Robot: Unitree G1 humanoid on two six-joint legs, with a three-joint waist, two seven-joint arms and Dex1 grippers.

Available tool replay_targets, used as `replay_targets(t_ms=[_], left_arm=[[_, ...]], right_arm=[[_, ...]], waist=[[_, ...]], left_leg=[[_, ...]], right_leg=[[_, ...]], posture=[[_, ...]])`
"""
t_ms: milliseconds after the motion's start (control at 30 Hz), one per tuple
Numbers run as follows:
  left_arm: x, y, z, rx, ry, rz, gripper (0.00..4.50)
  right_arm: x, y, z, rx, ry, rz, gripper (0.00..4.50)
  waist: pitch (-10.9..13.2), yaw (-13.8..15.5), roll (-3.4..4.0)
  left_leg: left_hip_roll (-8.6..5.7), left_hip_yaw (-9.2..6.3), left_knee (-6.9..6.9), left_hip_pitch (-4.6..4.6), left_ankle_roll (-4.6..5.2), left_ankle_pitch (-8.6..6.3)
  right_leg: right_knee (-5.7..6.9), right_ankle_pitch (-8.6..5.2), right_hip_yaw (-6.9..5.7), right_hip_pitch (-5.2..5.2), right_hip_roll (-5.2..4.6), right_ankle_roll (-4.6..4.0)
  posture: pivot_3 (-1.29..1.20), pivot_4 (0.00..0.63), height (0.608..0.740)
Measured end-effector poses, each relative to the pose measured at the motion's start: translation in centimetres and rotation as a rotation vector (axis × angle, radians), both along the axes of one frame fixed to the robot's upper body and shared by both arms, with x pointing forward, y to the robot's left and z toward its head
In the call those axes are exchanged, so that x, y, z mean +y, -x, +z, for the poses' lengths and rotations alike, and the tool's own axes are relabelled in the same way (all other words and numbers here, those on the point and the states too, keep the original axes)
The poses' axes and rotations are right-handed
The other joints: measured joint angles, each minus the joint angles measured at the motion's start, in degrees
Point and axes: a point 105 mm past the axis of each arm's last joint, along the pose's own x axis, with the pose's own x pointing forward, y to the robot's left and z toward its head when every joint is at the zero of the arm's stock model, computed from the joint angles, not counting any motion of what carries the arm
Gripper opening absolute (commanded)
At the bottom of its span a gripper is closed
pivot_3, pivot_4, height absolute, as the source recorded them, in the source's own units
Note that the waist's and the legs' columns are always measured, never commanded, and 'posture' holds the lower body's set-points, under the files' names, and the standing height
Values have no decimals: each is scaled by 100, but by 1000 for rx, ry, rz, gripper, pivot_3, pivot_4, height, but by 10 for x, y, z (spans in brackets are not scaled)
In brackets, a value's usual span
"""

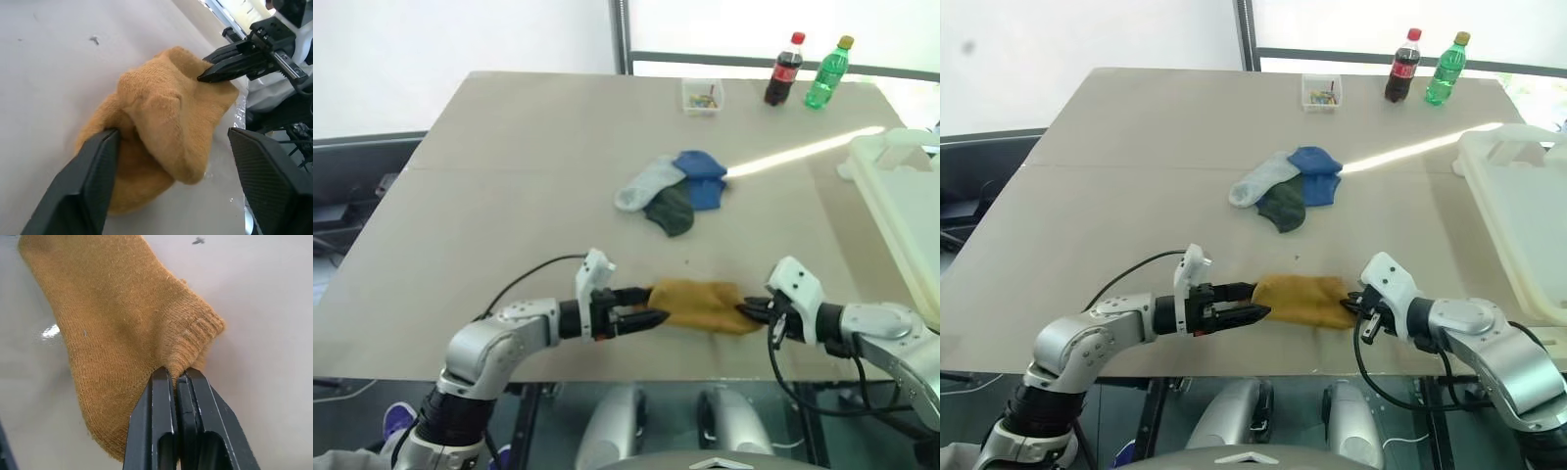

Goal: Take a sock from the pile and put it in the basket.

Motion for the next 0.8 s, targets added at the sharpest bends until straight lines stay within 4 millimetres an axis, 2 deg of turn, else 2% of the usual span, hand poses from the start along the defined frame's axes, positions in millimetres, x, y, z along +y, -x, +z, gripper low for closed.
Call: replay_targets(t_ms=[67,133,367,467,700,733,800], left_arm=[[12,-1,1,-4,-27,21,3497],[15,0,4,-23,-27,9,3497],[8,-2,21,-193,4,-76,3497],[0,-3,26,-207,35,-104,3497],[-10,-9,14,-130,47,-98,3497],[-15,-17,9,-121,48,-70,3497],[-16,-21,9,-120,58,-53,3497]], right_arm=[[0,-2,0,-10,-20,0,0],[0,-3,0,-12,-34,9,0],[-3,-1,1,-58,-13,38,0],[-2,0,2,-62,-16,48,0],[0,-4,5,-89,-28,59,0],[7,-7,14,-136,-72,70,0],[12,-8,23,-183,-102,98,0]], waist=[[0,5,1],[0,27,1],[0,36,0],[0,30,0],[0,24,0],[0,26,0],[0,25,0]], left_leg=[[2,1,0,1,0,0],[-2,1,0,-2,0,0],[-4,1,2,-6,-2,1],[-1,0,3,-6,-1,1],[-4,1,4,-5,1,1],[-3,1,4,-5,1,1],[-3,0,8,-5,1,1]], right_leg=[[0,-2,-1,0,2,-4],[0,-4,-3,1,2,-7],[-4,-7,-3,0,-5,-13],[-2,-7,-3,1,-3,-13],[-1,6,-4,1,20,10],[1,6,-3,2,24,11],[1,6,-3,2,26,11]], posture=[[0,150,729],[0,150,729],[0,150,729],[0,150,729],[0,150,729],[0,150,729],[0,150,729]])
